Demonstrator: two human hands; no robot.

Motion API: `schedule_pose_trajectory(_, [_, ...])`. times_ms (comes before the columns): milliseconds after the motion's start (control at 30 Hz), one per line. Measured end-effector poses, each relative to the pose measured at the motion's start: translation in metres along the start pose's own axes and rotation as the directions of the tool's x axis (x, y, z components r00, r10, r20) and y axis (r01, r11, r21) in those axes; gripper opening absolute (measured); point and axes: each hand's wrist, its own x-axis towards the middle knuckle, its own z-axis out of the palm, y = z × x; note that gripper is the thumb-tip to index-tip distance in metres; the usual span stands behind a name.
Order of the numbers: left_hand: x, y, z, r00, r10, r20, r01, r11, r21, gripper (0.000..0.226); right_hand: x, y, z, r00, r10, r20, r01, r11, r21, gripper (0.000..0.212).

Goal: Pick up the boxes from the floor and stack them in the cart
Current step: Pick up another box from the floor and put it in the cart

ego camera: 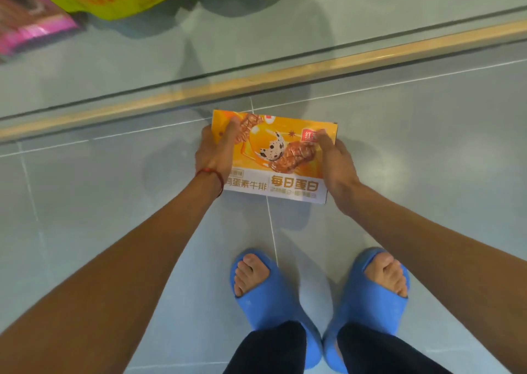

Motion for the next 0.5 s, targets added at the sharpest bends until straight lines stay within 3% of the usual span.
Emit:
schedule_pose_trajectory(67, [0.002, -0.005, 0.001, 1.0, 0.002, 0.012, -0.002, 1.0, 0.014, 0.06, 0.007, 0.002, 0.005, 1.0, 0.001, -0.006, 0.0, 0.999, 0.038, 0.052])
schedule_pose_trajectory(167, [-0.014, -0.013, -0.007, 0.999, 0.009, 0.033, -0.008, 1.0, -0.017, 0.064, -0.006, 0.001, 0.003, 1.0, -0.028, -0.002, 0.028, 0.999, 0.019, 0.065])
schedule_pose_trajectory(367, [-0.085, -0.009, -0.028, 0.996, -0.085, -0.002, 0.084, 0.994, -0.073, 0.056, -0.083, -0.013, -0.026, 0.997, -0.074, -0.017, 0.073, 0.997, -0.033, 0.049])
schedule_pose_trajectory(500, [-0.154, 0.021, -0.058, 0.993, -0.118, -0.005, 0.116, 0.983, -0.145, 0.056, -0.159, -0.035, -0.057, 0.997, -0.033, -0.067, 0.036, 0.998, 0.043, 0.055])
